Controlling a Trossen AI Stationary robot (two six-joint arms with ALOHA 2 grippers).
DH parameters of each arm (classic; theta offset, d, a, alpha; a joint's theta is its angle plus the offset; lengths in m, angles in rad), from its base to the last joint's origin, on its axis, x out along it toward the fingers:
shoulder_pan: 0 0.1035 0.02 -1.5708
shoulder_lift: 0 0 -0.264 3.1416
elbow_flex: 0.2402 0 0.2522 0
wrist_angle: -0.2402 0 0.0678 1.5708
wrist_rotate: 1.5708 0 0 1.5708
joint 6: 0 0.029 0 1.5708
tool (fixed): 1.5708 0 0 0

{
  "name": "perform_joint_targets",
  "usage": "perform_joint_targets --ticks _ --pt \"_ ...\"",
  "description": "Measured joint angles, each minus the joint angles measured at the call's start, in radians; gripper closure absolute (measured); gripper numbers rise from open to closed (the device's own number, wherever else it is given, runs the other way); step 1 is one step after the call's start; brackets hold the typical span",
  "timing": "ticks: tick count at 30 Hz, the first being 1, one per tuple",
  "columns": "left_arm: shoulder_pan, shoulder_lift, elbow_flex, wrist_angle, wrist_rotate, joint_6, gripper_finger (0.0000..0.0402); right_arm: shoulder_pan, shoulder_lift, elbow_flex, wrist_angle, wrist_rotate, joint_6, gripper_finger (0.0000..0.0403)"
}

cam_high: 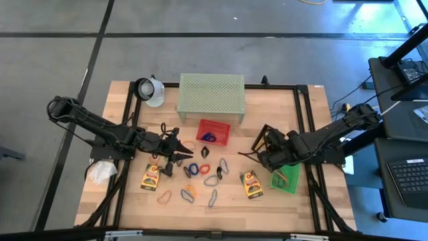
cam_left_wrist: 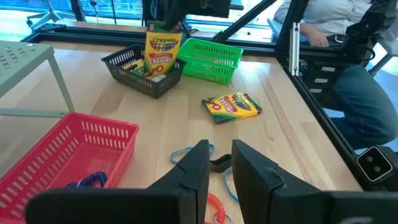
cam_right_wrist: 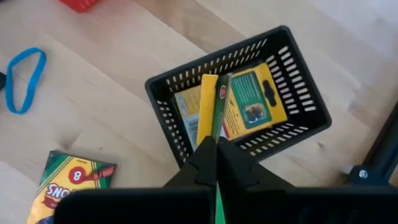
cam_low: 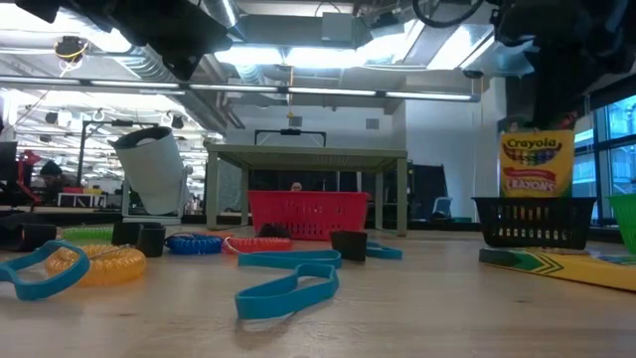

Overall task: Pick & Place Office Desk Supplies
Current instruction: Put the crayon box into the black bin, then put the black rubber band into the green bin

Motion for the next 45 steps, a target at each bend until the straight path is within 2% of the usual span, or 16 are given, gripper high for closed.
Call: perform_joint_targets --ticks 9,11,17,25,38,45 --pt "0.000 0.000 0.000 0.000 0.000 0.000 0.0341 -0.038 -0.003 -0.128 0.059 -0.017 0.031 0.0403" --pt "0.000 0.000 0.000 0.000 0.000 0.005 0.0341 -0.060 0.004 -0.147 0.081 -0.063 0.030 0.0403" --pt "0.001 0.000 0.000 0.001 0.000 0.014 0.0341 -0.153 0.001 -0.189 0.081 -0.070 -0.004 0.0402" --pt "0.001 0.000 0.000 -0.001 0.000 0.026 0.0341 -0.169 0.001 -0.192 0.113 -0.057 -0.019 0.0362" --pt "0.001 0.000 0.000 0.000 0.000 0.026 0.0341 -0.174 0.001 -0.192 0.143 -0.105 -0.038 0.0300" --pt "0.001 0.000 0.000 0.000 -0.001 0.010 0.0341 -0.168 0.001 -0.162 0.141 -0.043 -0.055 0.0326"
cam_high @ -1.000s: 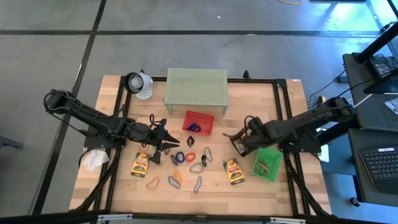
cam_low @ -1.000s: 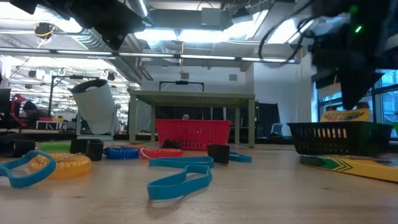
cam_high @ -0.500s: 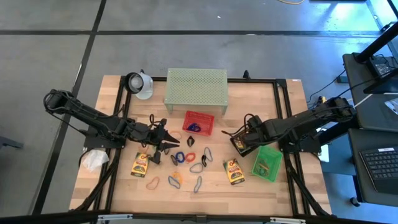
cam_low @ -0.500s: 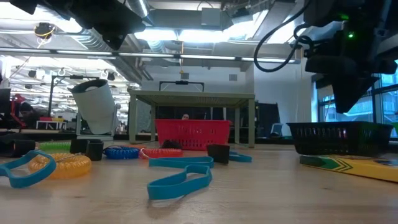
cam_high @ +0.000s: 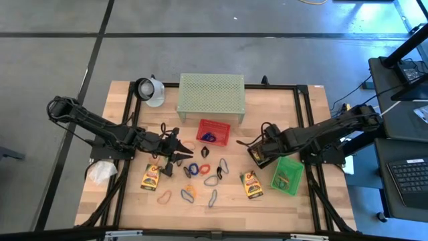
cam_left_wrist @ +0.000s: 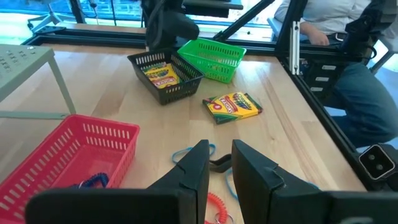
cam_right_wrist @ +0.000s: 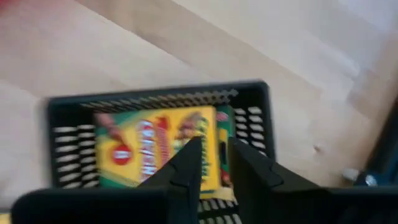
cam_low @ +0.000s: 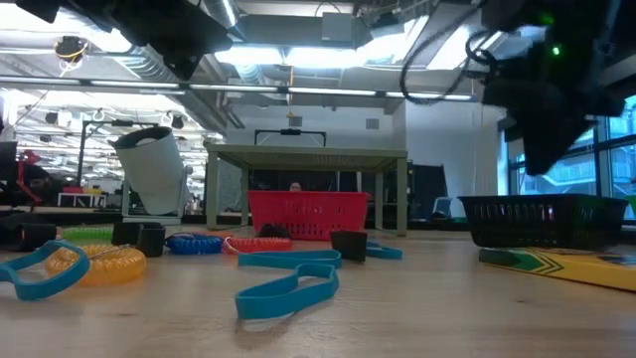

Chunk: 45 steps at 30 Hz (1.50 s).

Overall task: Pick & Place Office Desk Supplies
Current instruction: Put the black rubber band into the green bin

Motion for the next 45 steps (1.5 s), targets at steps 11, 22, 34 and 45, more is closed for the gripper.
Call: perform_joint_targets --ticks 11,22,34,45 --pt "0.000 0.000 0.000 0.000 -0.052 -0.028 0.0341 0.131 0.000 0.190 0.108 0.046 -0.161 0.0377" --pt "0.000 0.000 0.000 0.004 -0.191 -0.039 0.0340 0.340 0.066 0.193 0.406 0.292 -0.262 0.0395" --pt "0.059 0.005 0.045 -0.192 0.096 -0.123 0.0327 0.445 0.105 0.193 0.420 0.367 -0.225 0.0396" --pt "0.040 0.123 0.285 -0.597 0.042 0.108 0.0327 0.445 0.106 0.192 0.420 0.454 -0.263 0.0396"
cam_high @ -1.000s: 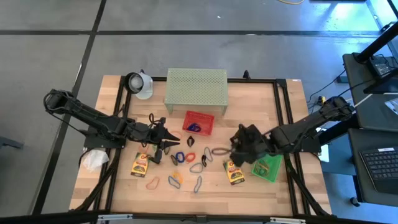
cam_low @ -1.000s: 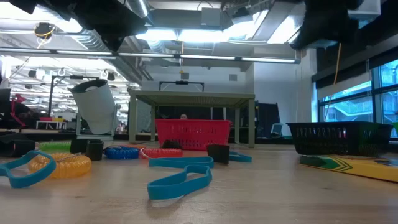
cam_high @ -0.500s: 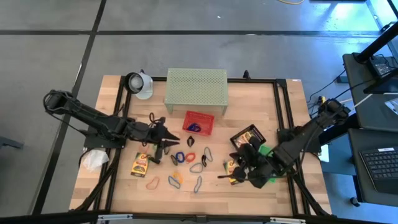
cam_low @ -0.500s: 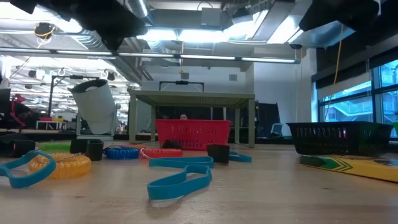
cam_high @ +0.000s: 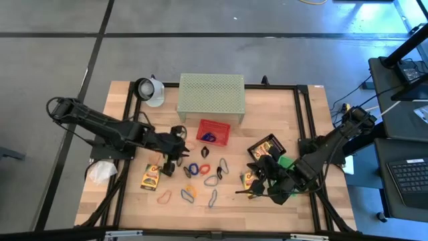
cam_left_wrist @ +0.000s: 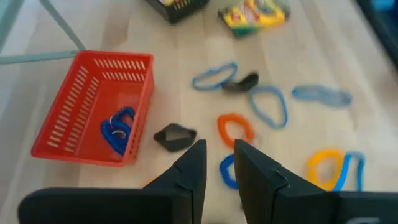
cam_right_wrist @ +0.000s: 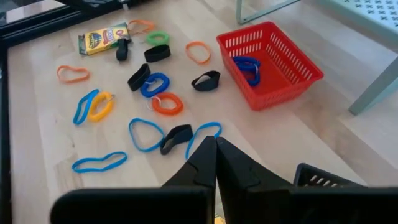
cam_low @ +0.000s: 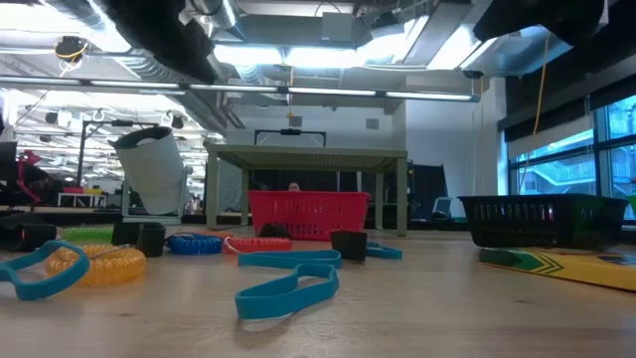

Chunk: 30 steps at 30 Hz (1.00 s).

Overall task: Pick & Place Office Desk Supplies
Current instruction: Put the black rubber band into the green bin

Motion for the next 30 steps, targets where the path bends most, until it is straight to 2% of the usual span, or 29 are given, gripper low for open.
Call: perform_joint_targets --ticks 6,13,21,30 --pt "-0.040 0.156 0.029 -0.080 -0.023 0.068 0.0320 0.002 0.000 0.000 0.000 0.002 -0.004 0.0396" --pt "-0.069 0.309 0.063 -0.080 -0.016 0.126 0.0273 0.002 0.000 0.000 0.000 0.009 -0.003 0.0396" --pt "-0.103 0.357 0.070 -0.101 0.027 0.205 0.0226 0.002 0.000 0.000 0.001 0.009 -0.003 0.0396" --pt "-0.133 0.436 0.071 -0.086 0.009 0.249 0.0221 0.002 0.000 -0.001 0.010 0.009 0.008 0.0396"
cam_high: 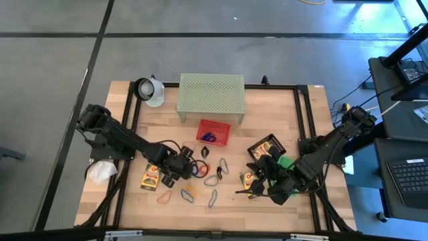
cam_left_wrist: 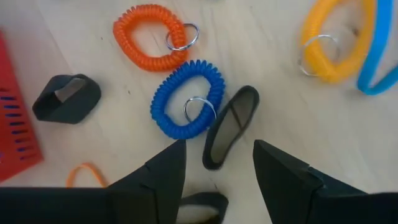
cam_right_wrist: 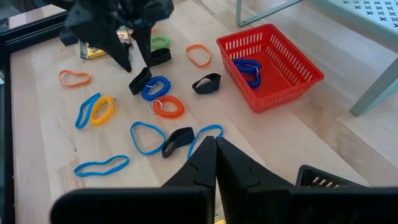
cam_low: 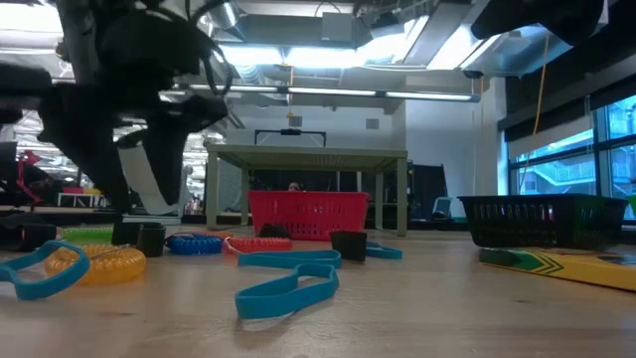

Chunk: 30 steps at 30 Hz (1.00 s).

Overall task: Pick & Place Office Desk Supplies
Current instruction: Put the black rubber band into the green bin

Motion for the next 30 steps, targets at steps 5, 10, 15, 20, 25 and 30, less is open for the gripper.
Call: perform_joint_targets --ticks 5,10,15,20,25,30 --pt "0.000 0.041 0.000 0.000 -0.006 0.006 0.0219 0.000 0.000 0.000 0.010 0.000 0.000 0.0396" --pt "0.000 0.080 0.000 0.005 0.013 0.000 0.0228 0.000 0.000 0.000 0.014 0.000 0.003 0.0396" --pt "0.001 0.105 0.004 0.009 0.033 -0.023 0.0247 0.000 0.000 0.000 0.013 -0.002 0.011 0.0396" --pt "0.001 0.109 0.015 0.003 0.039 -0.066 0.0287 0.000 0.000 0.000 0.013 -0.024 0.030 0.0396" --pt "0.002 0.108 0.031 0.018 0.035 -0.115 0.0354 0.000 0.008 0.000 0.017 -0.037 0.043 0.0396" --pt "0.004 0.109 0.030 -0.021 0.094 -0.213 0.0395 0.000 0.040 0.000 0.039 -0.048 0.045 0.0396"
